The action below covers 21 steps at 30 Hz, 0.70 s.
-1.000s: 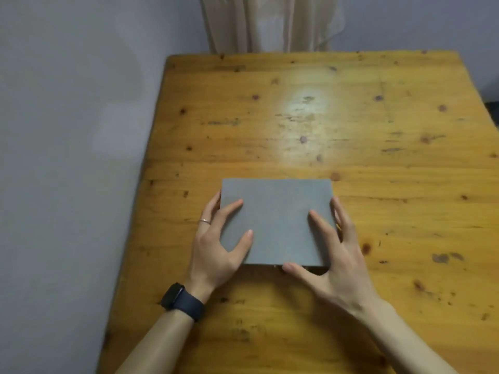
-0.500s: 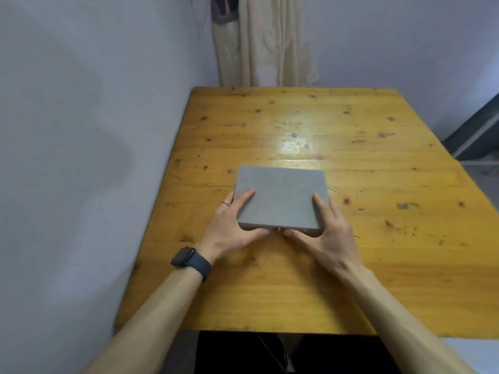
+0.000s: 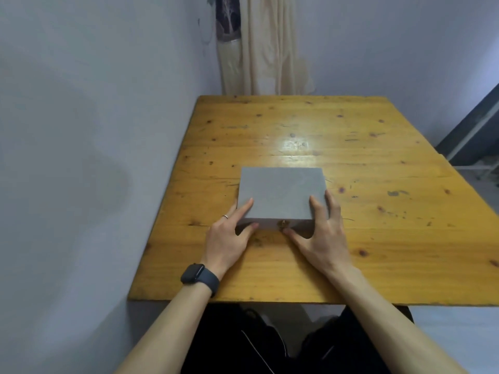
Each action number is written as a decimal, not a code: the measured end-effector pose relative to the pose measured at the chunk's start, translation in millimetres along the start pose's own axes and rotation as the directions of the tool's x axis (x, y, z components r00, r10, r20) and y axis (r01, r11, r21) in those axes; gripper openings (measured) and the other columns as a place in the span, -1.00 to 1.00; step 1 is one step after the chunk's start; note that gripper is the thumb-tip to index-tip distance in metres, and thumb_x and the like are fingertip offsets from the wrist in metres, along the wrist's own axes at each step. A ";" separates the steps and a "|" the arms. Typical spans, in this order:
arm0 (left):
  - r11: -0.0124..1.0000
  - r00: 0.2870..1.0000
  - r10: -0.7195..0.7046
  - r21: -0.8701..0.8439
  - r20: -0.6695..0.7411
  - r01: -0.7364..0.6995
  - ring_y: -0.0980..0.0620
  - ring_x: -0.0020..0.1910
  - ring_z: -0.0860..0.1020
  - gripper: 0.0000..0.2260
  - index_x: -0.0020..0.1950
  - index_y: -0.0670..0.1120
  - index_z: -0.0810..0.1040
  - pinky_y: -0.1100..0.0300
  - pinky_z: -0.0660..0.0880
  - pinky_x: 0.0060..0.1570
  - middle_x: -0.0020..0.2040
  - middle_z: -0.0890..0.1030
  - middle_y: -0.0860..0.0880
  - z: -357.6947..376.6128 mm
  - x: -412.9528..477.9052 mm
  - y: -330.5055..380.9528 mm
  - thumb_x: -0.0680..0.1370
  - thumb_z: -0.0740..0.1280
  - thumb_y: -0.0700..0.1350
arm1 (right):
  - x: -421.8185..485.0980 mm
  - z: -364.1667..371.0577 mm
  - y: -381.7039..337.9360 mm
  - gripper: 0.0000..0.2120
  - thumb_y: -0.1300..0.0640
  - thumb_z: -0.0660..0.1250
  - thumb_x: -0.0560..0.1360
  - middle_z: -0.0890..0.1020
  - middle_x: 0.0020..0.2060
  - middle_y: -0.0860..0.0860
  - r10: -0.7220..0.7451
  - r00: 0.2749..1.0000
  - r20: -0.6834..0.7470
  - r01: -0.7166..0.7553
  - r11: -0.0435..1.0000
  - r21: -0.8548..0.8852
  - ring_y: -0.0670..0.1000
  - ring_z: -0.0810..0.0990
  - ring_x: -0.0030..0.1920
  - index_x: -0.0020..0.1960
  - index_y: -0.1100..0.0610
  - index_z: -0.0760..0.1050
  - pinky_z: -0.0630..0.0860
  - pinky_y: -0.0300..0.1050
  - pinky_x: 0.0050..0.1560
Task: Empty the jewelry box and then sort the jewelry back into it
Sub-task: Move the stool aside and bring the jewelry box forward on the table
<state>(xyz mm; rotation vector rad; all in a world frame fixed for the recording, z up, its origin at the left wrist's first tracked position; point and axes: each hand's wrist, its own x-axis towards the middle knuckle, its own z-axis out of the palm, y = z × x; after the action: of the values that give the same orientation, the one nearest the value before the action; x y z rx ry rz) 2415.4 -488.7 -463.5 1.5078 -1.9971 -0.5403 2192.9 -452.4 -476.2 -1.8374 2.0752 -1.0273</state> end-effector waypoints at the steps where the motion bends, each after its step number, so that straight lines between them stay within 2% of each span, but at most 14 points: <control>1: 1.000 1.000 0.007 -0.005 -0.019 -0.007 -0.02 0.36 0.50 -0.47 0.49 0.20 0.39 0.29 0.37 0.25 0.46 0.45 -0.03 1.9 -1.2 -0.2 0.55 0.43 0.06 | -0.6 0.9 0.0 -0.15 -0.22 0.52 0.34 0.12 0.53 0.15 -0.004 1.000 -0.006 0.004 1.000 -0.014 0.27 0.24 0.47 0.46 0.10 0.25 0.37 0.21 0.37; 9: 1.000 0.999 0.013 0.002 -0.047 -0.013 -0.03 0.34 0.52 -0.48 0.49 0.19 0.39 0.27 0.40 0.18 0.45 0.46 -0.04 6.4 -1.2 -2.8 0.55 0.42 0.05 | -4.0 4.4 -1.7 -0.15 -0.28 0.46 0.36 0.18 0.54 0.21 -0.005 0.999 -0.038 0.002 0.996 -0.092 0.31 0.30 0.45 0.47 0.13 0.27 0.41 0.25 0.32; 14: 1.000 0.999 0.010 0.019 -0.049 -0.009 -0.05 0.35 0.51 -0.48 0.49 0.20 0.39 0.22 0.43 0.20 0.45 0.47 -0.05 6.5 -2.1 -1.7 0.55 0.42 0.06 | -5.5 1.1 3.9 -0.12 -0.30 0.45 0.36 0.13 0.57 0.16 -0.008 1.000 -0.012 0.008 0.999 -0.051 0.21 0.19 0.53 0.51 0.10 0.25 0.31 0.18 0.41; 21: 1.000 0.998 0.023 0.021 -0.062 -0.022 -0.05 0.31 0.54 -0.48 0.50 0.18 0.38 0.14 0.51 0.19 0.45 0.47 -0.05 7.2 -3.3 -1.4 0.55 0.42 0.06 | -6.0 2.5 2.3 -0.17 -0.24 0.49 0.37 0.12 0.57 0.11 0.019 1.000 -0.022 -0.020 0.999 -0.040 0.22 0.23 0.51 0.50 0.06 0.24 0.36 0.21 0.39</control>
<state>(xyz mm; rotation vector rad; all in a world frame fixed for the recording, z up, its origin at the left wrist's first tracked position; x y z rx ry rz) 2412.3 -486.2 -470.5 1.4945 -1.9748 -0.4604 2193.8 -447.8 -481.2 -1.8291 2.1375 -1.0120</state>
